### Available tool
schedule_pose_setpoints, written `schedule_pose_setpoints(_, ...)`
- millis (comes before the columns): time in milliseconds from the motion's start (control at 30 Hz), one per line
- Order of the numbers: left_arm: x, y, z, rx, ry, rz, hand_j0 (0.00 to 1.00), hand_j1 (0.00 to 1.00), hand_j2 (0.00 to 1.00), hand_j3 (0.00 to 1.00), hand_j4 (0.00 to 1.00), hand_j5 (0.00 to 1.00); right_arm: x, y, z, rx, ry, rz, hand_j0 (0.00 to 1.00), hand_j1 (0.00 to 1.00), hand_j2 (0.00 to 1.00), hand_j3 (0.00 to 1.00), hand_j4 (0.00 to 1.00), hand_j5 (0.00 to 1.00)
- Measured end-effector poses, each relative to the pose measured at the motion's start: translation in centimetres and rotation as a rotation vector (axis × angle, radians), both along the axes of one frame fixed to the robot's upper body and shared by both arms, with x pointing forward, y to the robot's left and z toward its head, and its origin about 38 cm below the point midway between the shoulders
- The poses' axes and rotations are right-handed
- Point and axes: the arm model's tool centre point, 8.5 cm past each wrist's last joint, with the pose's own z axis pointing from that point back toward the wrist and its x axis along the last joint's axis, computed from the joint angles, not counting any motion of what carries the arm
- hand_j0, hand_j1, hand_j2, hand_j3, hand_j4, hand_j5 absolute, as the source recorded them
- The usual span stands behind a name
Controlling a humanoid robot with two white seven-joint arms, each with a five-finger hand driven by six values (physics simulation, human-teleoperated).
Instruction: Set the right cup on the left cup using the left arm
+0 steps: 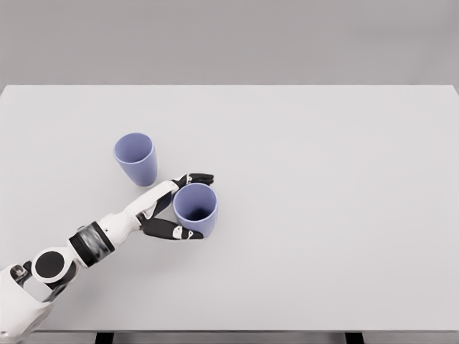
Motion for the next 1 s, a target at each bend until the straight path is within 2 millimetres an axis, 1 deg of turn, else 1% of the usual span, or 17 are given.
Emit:
schedule_pose_setpoints(167, -0.1, 0.0, 0.0, -0.001, -0.001, -0.001, 0.74, 0.74, 0.74, 0.74, 0.74, 0.74, 0.0, 0.0, 0.0, 0.0, 0.0, 0.0, 1.0, 1.0, 1.0, 1.0, 1.0, 1.0)
schedule_pose_setpoints(367, -0.1, -0.1, 0.4, -0.006, -0.009, -0.006, 0.73, 0.73, 0.73, 0.73, 0.73, 0.73, 0.0, 0.0, 0.0, 0.0, 0.0, 0.0, 1.0, 1.0, 1.0, 1.0, 1.0, 1.0)
schedule_pose_setpoints(600, -0.1, -0.2, 1.4, -0.017, -0.027, -0.016, 0.72, 0.72, 0.72, 0.72, 0.72, 0.72, 0.0, 0.0, 0.0, 0.0, 0.0, 0.0, 1.0, 1.0, 1.0, 1.0, 1.0, 1.0)
schedule_pose_setpoints(667, -0.2, -0.2, 1.6, -0.023, -0.028, -0.018, 0.7, 0.7, 0.7, 0.7, 0.7, 0.7, 0.0, 0.0, 0.0, 0.0, 0.0, 0.0, 1.0, 1.0, 1.0, 1.0, 1.0, 1.0)
schedule_pose_setpoints(767, -0.2, -0.1, 2.0, -0.028, -0.028, -0.022, 0.7, 0.7, 0.7, 0.7, 0.7, 0.7, 0.0, 0.0, 0.0, 0.0, 0.0, 0.0, 1.0, 1.0, 1.0, 1.0, 1.0, 1.0)
schedule_pose_setpoints(1000, -0.1, 0.6, 3.3, -0.034, -0.043, -0.024, 0.7, 0.7, 0.7, 0.7, 0.7, 0.7, 0.0, 0.0, 0.0, 0.0, 0.0, 0.0, 1.0, 1.0, 1.0, 1.0, 1.0, 1.0)
